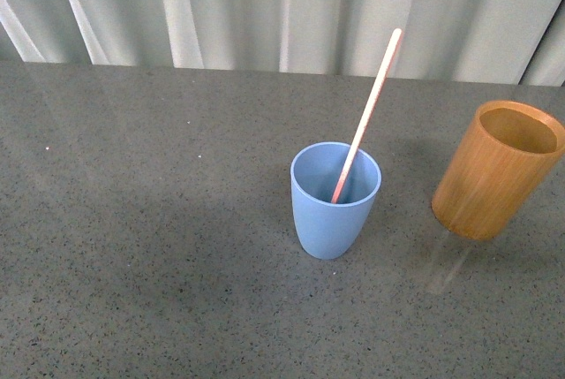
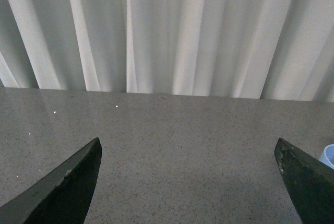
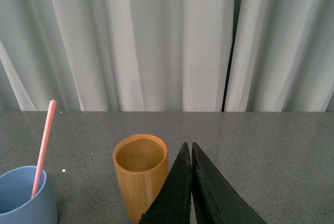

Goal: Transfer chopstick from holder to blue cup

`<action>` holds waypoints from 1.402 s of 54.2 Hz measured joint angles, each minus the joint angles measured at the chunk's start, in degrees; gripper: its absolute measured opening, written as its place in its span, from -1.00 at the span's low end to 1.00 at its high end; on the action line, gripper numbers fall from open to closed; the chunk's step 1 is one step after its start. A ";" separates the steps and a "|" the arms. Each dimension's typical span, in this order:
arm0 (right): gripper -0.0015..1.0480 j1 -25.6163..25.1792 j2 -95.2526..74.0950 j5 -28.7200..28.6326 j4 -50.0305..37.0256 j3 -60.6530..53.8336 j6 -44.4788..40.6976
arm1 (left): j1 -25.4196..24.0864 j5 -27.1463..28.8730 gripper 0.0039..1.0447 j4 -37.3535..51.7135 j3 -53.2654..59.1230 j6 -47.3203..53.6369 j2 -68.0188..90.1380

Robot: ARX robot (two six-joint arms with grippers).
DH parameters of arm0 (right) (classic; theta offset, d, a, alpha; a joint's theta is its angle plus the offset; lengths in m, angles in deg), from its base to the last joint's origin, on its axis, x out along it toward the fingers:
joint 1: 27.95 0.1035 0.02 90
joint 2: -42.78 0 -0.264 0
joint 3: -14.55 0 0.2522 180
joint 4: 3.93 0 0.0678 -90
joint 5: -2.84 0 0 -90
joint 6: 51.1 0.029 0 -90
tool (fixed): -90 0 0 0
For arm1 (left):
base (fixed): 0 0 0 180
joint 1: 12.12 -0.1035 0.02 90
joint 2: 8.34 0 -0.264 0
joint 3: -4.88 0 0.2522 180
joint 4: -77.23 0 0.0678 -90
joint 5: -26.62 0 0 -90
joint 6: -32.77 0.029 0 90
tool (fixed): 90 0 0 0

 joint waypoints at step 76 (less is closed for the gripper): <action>0.67 -0.02 17.25 0.02 17.53 0.04 0.00 | 0.00 0.00 0.87 0.00 0.00 0.00 -0.07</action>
